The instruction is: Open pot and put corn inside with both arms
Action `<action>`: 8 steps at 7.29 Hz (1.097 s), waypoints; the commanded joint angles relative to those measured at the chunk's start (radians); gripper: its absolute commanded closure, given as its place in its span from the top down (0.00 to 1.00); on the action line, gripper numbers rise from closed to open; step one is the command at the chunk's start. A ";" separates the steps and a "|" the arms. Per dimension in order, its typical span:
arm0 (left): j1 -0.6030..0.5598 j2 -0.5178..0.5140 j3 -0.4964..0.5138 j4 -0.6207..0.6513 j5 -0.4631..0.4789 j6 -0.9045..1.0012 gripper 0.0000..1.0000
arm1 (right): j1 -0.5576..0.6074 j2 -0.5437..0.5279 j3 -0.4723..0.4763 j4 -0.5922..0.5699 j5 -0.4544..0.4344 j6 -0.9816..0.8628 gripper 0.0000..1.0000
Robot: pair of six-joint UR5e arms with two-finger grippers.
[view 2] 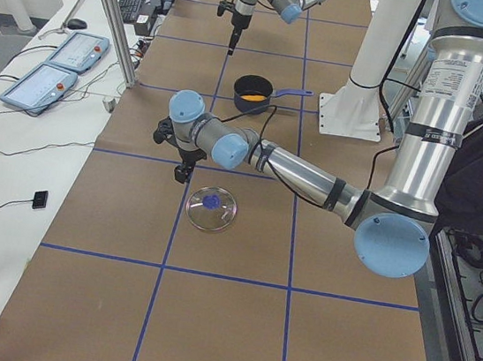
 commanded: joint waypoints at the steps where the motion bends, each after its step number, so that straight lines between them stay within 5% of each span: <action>1: -0.115 -0.006 0.018 0.144 -0.002 0.225 0.98 | 0.239 -0.117 0.005 -0.001 0.180 -0.306 1.00; 4: -0.212 -0.015 0.149 0.153 -0.041 0.388 0.98 | 0.448 -0.302 0.004 0.027 0.391 -0.564 1.00; 8: -0.320 -0.129 0.378 0.139 -0.041 0.502 0.98 | 0.640 -0.444 -0.002 0.027 0.448 -0.738 1.00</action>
